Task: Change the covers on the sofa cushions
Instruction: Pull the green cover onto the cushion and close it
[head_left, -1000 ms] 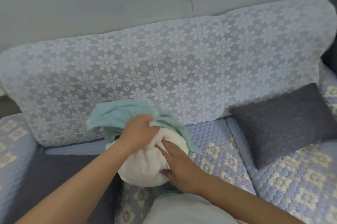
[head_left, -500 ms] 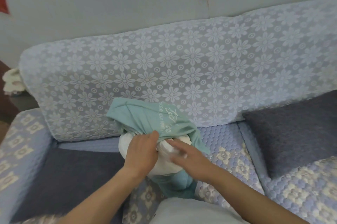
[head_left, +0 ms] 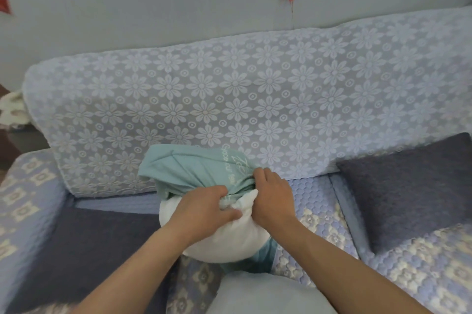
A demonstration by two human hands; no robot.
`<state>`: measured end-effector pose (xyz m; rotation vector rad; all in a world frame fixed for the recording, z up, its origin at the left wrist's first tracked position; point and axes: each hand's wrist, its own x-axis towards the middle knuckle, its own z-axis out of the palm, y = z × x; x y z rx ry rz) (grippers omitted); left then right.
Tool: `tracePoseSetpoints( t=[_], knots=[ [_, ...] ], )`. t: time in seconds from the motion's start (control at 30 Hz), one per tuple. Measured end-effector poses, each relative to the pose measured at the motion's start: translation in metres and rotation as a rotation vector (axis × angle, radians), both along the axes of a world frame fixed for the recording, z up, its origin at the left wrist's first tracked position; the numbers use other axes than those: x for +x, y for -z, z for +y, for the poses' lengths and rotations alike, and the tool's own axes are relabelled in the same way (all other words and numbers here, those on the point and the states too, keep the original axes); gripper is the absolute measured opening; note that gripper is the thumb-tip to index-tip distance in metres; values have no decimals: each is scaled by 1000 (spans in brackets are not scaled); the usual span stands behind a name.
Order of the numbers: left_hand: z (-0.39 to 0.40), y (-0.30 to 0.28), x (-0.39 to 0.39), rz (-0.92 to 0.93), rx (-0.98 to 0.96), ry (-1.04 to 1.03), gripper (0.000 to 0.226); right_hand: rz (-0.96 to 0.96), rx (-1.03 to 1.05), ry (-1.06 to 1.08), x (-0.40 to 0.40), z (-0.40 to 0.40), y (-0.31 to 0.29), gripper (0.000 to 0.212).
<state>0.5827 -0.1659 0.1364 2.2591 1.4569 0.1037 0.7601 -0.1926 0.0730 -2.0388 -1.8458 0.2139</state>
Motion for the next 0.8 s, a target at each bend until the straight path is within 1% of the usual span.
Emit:
tracePoseSetpoints(
  t=[0.03,0.07,0.13,0.2,0.3,0.37,0.43,0.47,0.5,0.53,0.6,0.63,0.67,0.73,0.8],
  knots=[
    [-4,2,1,87,43,-34,50,32,-35,49,-1,-4,-1,37],
    [-10,5,3,136,93,-65,50,73,-69,88,-2,-8,-2,34],
    [-20,19,9,178,267,-102,52,121,-86,119,-2,-13,-6,32],
    [-26,35,17,236,442,-97,53,119,-26,68,-6,-15,-7,34],
    [-11,48,27,235,555,-86,37,29,152,-9,-10,-14,1,26],
    [0,48,33,227,541,-101,27,-39,209,-39,-10,-14,0,19],
    [7,50,39,194,482,-142,23,-51,230,-47,-9,-14,-3,11],
    [10,50,41,195,458,-159,22,-16,232,-46,-9,-14,-2,9],
    [12,54,43,201,445,-173,20,49,211,-43,-9,-16,0,12],
    [16,56,42,205,421,-199,20,129,163,-56,-10,-19,1,15],
    [24,59,39,190,382,-247,21,316,27,-92,-8,-24,2,14],
    [27,59,37,175,369,-261,22,381,-29,-119,-8,-26,2,17],
    [26,56,39,145,354,-265,21,403,-48,-124,-7,-26,3,19],
    [23,45,48,23,314,-233,16,376,-37,-23,-2,-21,6,23],
    [17,34,58,-83,271,-150,17,319,-50,122,7,-13,10,34]
  ],
)
